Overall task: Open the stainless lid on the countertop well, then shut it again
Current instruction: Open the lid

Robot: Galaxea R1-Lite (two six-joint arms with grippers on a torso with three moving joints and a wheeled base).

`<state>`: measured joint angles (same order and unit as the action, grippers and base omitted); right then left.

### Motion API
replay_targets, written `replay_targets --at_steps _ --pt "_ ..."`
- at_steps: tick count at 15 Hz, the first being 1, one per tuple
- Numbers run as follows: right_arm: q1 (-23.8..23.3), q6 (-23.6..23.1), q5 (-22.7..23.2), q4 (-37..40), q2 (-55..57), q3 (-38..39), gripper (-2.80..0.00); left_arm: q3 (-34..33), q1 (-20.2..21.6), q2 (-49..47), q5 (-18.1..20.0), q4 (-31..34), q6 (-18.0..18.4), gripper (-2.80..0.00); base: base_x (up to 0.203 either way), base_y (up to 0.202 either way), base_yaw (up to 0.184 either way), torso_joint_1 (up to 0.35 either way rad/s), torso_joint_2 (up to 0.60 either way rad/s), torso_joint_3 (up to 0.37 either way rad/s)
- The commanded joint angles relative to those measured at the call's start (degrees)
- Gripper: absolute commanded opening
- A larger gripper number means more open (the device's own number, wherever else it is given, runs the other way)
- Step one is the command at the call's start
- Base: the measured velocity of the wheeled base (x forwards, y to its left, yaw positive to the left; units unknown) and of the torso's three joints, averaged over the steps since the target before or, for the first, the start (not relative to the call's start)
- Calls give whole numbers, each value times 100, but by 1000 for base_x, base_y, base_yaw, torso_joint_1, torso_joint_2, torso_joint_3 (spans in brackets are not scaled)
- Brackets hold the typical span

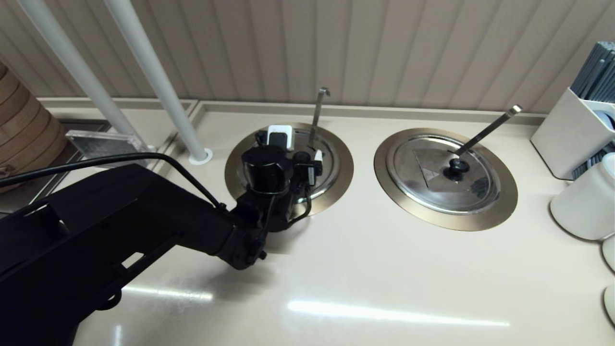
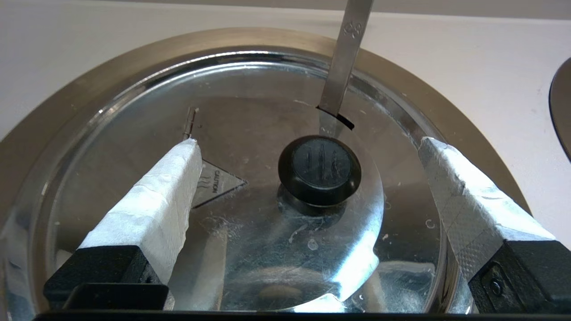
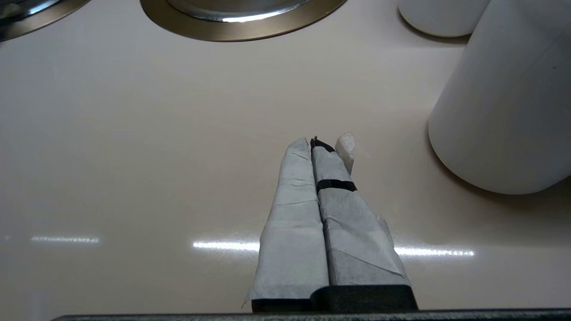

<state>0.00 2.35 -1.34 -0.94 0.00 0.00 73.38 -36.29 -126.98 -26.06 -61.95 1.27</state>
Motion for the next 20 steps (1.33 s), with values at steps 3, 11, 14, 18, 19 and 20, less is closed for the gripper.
replay_targets --at_steps 3,11,14,18,19,20 --pt "0 2 2 -3 0 26 -280 54 8 -178 -13 -37 5 0 0 0 0 0 0 0" --pt "0 2 2 -3 0 26 -280 709 284 -571 35 423 -12 0 0 0 0 0 0 0" --pt "0 2 2 -3 0 26 -280 963 289 -755 31 445 -12 0 0 0 0 0 0 0" --pt "0 2 2 -3 0 26 -280 1288 292 -967 39 518 -4 0 0 0 0 0 0 0" --pt "0 2 2 -3 0 26 -280 1340 304 -1000 40 538 -4 0 0 0 0 0 0 0" --pt "0 2 2 -3 0 26 -280 1379 315 -1004 40 543 -4 0 0 0 0 0 0 0"
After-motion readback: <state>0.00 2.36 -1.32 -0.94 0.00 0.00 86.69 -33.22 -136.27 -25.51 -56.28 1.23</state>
